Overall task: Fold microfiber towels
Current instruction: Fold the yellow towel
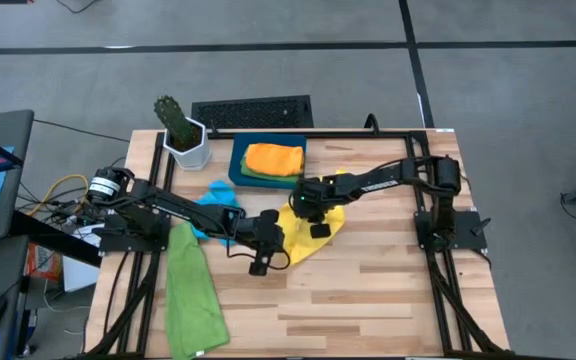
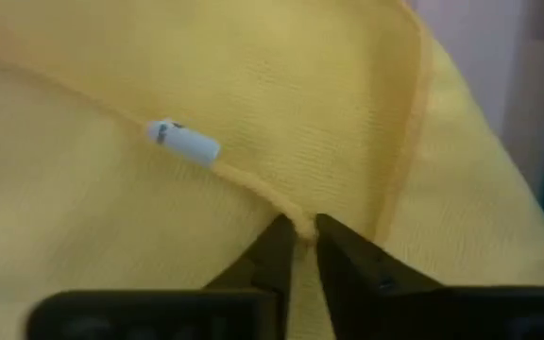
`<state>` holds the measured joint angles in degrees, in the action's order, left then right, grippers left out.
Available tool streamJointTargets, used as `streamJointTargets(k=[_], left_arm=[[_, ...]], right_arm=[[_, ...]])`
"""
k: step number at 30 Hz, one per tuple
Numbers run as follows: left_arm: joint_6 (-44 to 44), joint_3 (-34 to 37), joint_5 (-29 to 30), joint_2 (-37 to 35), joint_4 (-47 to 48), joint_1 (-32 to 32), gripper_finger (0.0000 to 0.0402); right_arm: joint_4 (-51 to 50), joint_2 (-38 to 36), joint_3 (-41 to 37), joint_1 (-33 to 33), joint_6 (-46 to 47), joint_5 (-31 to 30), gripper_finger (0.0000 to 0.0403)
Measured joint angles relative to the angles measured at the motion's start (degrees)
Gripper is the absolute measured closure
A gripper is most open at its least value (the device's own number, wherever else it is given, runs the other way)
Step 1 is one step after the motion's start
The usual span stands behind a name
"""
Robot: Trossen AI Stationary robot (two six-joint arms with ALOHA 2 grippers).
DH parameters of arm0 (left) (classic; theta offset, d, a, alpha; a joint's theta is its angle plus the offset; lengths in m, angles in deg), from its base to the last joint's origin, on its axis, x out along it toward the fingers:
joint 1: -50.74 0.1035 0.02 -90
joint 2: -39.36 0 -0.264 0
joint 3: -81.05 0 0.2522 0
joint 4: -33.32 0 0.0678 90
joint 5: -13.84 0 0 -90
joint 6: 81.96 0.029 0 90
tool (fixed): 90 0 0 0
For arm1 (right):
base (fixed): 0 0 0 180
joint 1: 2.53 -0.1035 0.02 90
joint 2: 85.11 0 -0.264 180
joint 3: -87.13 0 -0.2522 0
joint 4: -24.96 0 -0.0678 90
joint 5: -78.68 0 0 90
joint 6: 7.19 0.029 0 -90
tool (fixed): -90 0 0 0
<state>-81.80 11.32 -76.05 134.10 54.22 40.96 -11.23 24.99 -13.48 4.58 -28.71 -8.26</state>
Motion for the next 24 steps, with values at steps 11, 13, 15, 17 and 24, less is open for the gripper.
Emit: streamJointTargets(k=[11, 13, 15, 17, 24], left_arm=[[-12.4, -2.9, 0.3, -2.5, 6.2, 0.7, 0.0401], [-16.2, -4.6, 0.3, -4.3, 8.6, 0.9, 0.0401], [-20.3, -7.0, 0.4, -6.4, 10.9, 0.9, 0.0401], [-24.5, -10.4, 0.3, -8.5, 15.0, 0.8, 0.0401], [-26.9, -25.6, 4.6, -13.8, 27.5, -0.9, 0.0401]], right_arm=[[-16.9, -16.4, 4.2, -2.0, 13.2, 0.1, 0.0395], [-20.5, -22.3, 5.5, -3.8, 18.8, -0.1, 0.0396], [-23.0, -28.6, 6.5, -6.2, 24.7, -0.5, 0.0398], [-23.4, -35.1, 7.1, -9.4, 31.1, -2.4, 0.0398], [-23.1, -52.5, 10.3, -24.5, 44.8, -26.1, 0.0399]])
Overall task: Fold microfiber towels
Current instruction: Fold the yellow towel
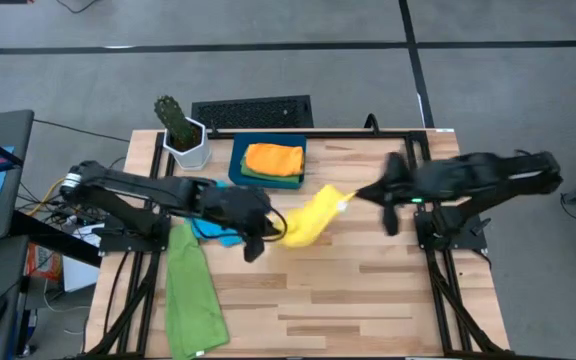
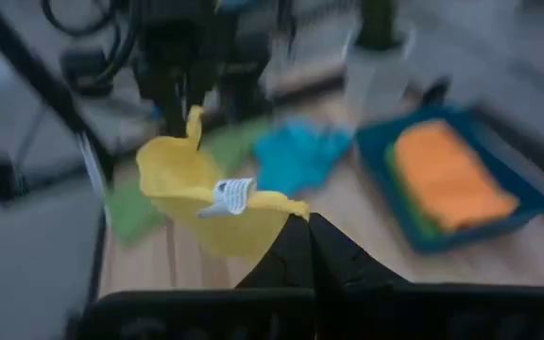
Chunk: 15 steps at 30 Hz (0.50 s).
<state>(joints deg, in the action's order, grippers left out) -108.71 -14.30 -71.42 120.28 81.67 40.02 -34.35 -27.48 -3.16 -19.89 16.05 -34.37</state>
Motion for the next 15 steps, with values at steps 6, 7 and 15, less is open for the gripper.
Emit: streamJointTargets(k=[6, 7, 15], left_arm=[[2.5, -8.6, 10.6, -1.0, 2.2, 0.2, 0.0401], [3.7, -8.8, 12.7, -1.0, 2.4, 0.6, 0.0401], [13.6, -8.0, 15.2, 1.2, 3.1, 10.6, 0.0401]], right_arm=[[1.2, -5.7, 0.3, -8.0, 0.6, -16.1, 0.0399], [0.5, -5.7, 0.3, -8.0, 0.4, -17.9, 0.0399], [1.6, -4.6, 0.3, 0.4, -10.4, -30.9, 0.0399]])
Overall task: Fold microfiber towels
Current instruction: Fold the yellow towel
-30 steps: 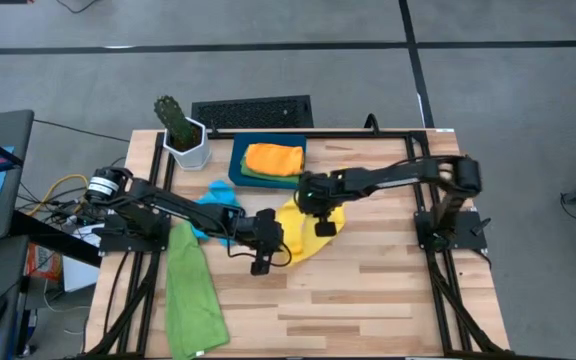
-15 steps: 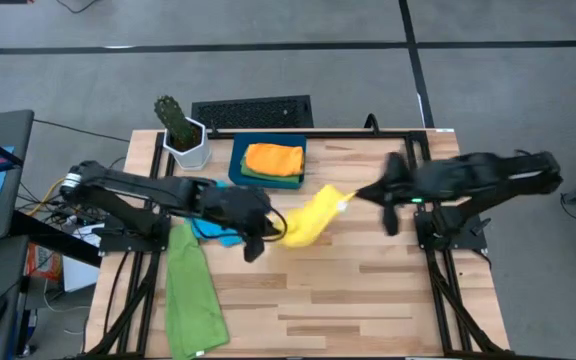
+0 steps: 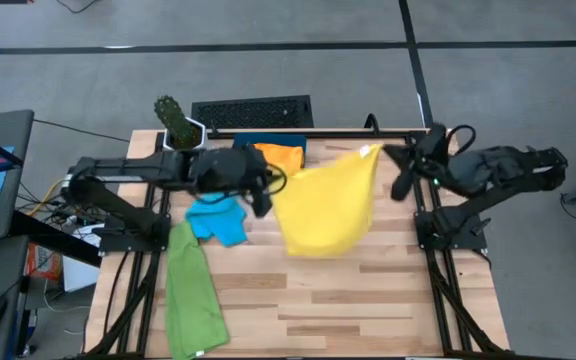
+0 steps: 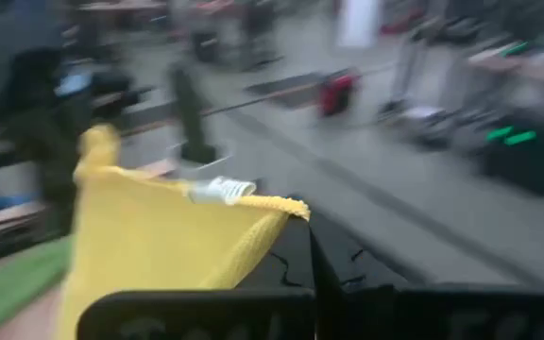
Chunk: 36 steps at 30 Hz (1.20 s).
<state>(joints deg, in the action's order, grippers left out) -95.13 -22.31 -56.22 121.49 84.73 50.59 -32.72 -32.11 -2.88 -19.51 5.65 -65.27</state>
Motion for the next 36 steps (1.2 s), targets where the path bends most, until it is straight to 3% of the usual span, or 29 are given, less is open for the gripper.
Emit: streamJointTargets(k=[6, 11, 14, 19, 25, 31, 36], left_arm=[[9.7, -2.3, 0.2, 0.4, -5.2, 8.4, 0.0401], [11.0, -4.4, 0.3, 0.4, -2.6, 8.5, 0.0401], [9.6, -4.4, 0.1, 1.0, 2.2, 5.4, 0.0401], [3.4, -4.2, -1.9, 4.3, 10.9, -2.8, 0.0401], [-1.6, -4.2, -5.8, 13.3, 16.3, -13.3, 0.0401], [-7.1, -4.2, -6.7, 23.5, 17.6, -20.8, 0.0401], [-12.4, -4.3, -7.8, 24.8, 14.5, -24.4, 0.0401]], right_arm=[[12.2, -0.4, 0.0, 6.3, -16.1, -1.1, 0.0398], [9.8, -1.2, 0.0, 4.3, -14.3, 0.9, 0.0398], [1.0, -1.0, 0.0, 0.8, -6.0, 3.8, 0.0398], [-11.6, 0.9, -4.3, -8.8, 16.5, 9.5, 0.0398], [-8.5, 5.7, -14.7, -24.7, 38.8, 12.1, 0.0398], [-6.3, 14.2, -20.3, -35.7, 61.8, 12.1, 0.0398], [-0.8, 22.0, -20.3, -41.4, 70.8, 12.1, 0.0398]])
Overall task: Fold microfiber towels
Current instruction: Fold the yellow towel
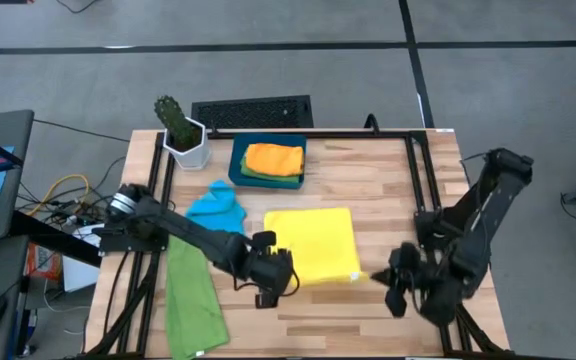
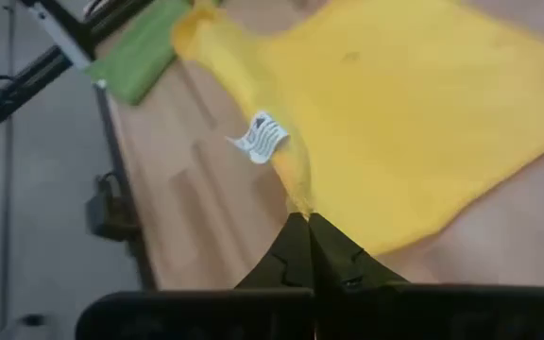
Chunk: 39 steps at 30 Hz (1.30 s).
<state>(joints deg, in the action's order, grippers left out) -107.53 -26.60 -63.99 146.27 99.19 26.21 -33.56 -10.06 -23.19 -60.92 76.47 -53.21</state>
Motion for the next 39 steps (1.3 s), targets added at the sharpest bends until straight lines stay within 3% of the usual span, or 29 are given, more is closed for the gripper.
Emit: streamJointTargets(k=[5, 9, 12, 17, 26, 31, 39], left_arm=[[-4.8, 1.4, -0.7, 0.0, -3.5, -5.1, 0.0401], [-11.5, 6.3, 4.2, 0.1, -11.7, -10.0, 0.0401], [-15.4, 10.0, 8.1, 0.1, -15.2, -11.0, 0.0401], [-19.7, 13.7, 11.4, -0.1, -15.4, -7.4, 0.0401], [-23.7, 19.3, 8.5, 0.1, -15.0, -0.1, 0.0401], [-23.7, 19.3, 8.1, 0.1, -13.1, 1.4, 0.0401], [-20.9, 19.3, 8.2, 0.1, -11.2, 3.1, 0.0401]], right_arm=[[8.5, 5.4, 0.0, -0.4, 2.5, 1.4, 0.0397], [10.5, 6.9, 0.0, 1.1, 3.2, 4.7, 0.0397], [5.8, 6.7, 0.0, 3.2, 3.3, 5.0, 0.0397], [-7.3, 6.3, 0.0, 8.3, 0.5, 8.9, 0.0397], [-6.1, 5.6, 0.0, 22.6, -25.7, 11.1, 0.0398], [-1.4, 5.6, 0.0, 31.3, -40.3, 16.1, 0.0398], [-1.5, 5.8, 0.0, 40.4, -50.4, 21.0, 0.0398]])
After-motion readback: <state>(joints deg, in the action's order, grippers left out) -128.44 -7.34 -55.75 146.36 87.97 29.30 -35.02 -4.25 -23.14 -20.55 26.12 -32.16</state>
